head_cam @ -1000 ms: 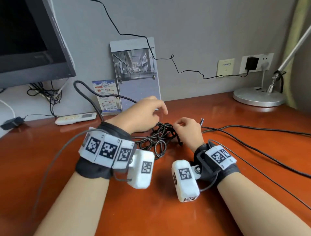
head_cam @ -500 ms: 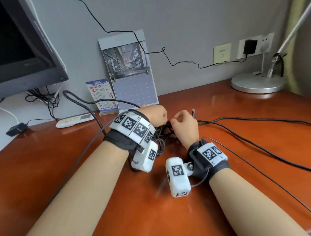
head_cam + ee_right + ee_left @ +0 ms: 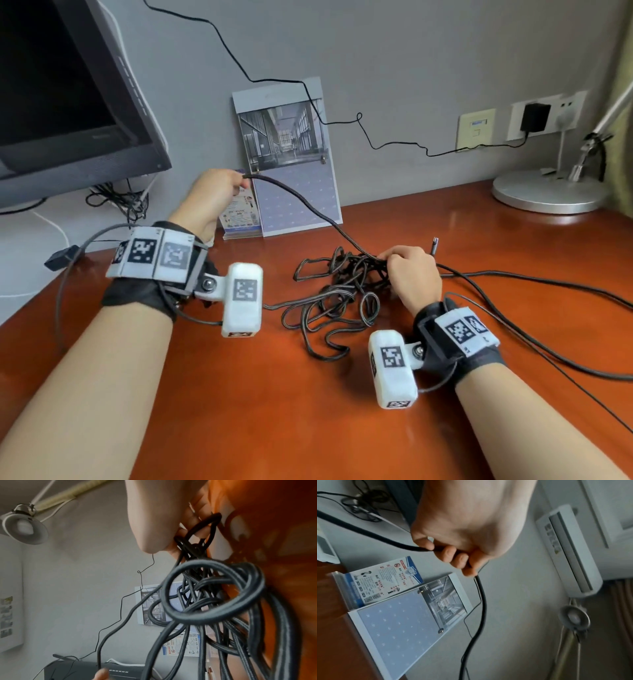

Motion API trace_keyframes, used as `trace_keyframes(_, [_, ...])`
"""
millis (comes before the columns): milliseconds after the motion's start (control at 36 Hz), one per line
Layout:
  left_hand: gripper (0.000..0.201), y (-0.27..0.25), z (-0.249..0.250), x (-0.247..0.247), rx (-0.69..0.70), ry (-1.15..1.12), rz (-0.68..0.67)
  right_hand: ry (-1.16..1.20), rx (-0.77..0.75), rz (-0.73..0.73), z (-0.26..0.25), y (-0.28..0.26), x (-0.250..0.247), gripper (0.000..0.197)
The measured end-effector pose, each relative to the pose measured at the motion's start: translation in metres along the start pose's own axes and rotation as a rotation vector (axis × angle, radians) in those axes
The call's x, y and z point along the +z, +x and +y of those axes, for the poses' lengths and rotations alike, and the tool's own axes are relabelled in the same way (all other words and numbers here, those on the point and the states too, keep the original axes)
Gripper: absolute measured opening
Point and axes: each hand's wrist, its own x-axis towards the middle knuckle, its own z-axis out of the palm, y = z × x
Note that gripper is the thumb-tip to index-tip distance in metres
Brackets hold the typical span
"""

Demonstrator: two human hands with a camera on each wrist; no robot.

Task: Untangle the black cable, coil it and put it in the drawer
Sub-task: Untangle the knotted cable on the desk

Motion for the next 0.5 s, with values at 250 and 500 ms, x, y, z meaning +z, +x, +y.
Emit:
trace_keyframes(250, [0.024,0.022,-0.045,-0.078,-0.262,-0.401,0.412,0.009,0.001,0.043,0.003,0.003,-0.009,0.029])
trace_keyframes(500, [0.039,0.013,-0.086,-0.084,-0.432,0.055,0.286,0.056,-0.021,0.069,0.008,0.007,-0.002,0.029])
